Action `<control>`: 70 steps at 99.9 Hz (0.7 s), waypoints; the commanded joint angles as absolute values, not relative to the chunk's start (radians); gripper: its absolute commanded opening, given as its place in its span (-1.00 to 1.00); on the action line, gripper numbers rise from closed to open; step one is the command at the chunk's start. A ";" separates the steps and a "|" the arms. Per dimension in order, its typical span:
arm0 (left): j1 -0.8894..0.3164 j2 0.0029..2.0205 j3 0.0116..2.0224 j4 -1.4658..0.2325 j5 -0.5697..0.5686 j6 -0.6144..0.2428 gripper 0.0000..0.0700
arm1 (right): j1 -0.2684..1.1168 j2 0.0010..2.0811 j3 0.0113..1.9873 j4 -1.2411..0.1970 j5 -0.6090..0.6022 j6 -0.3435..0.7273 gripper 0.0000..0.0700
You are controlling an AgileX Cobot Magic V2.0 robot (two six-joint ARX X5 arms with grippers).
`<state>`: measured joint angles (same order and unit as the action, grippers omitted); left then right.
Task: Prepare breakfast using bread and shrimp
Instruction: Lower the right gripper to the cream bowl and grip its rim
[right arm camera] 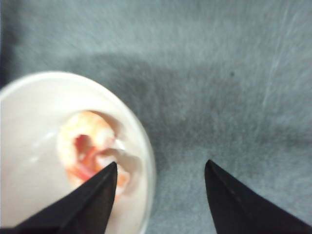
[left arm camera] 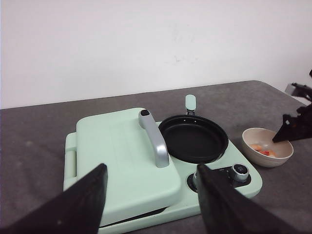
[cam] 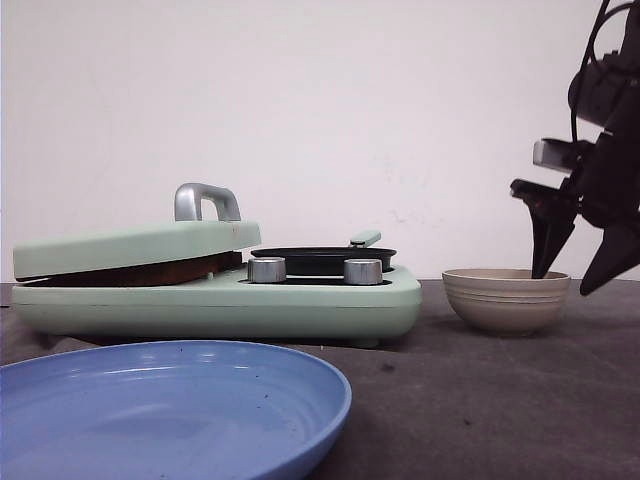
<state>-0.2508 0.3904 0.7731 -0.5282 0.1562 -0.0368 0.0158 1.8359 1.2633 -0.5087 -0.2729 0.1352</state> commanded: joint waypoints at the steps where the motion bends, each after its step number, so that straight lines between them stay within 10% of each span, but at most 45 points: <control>1: -0.253 0.391 0.778 -0.525 0.152 -0.039 -0.19 | 0.017 1.871 1.285 -0.500 -0.286 0.131 0.00; 70: -0.253 0.391 0.778 -0.543 0.133 -0.042 -0.19 | 0.019 1.889 1.285 -0.441 -0.287 0.132 -0.07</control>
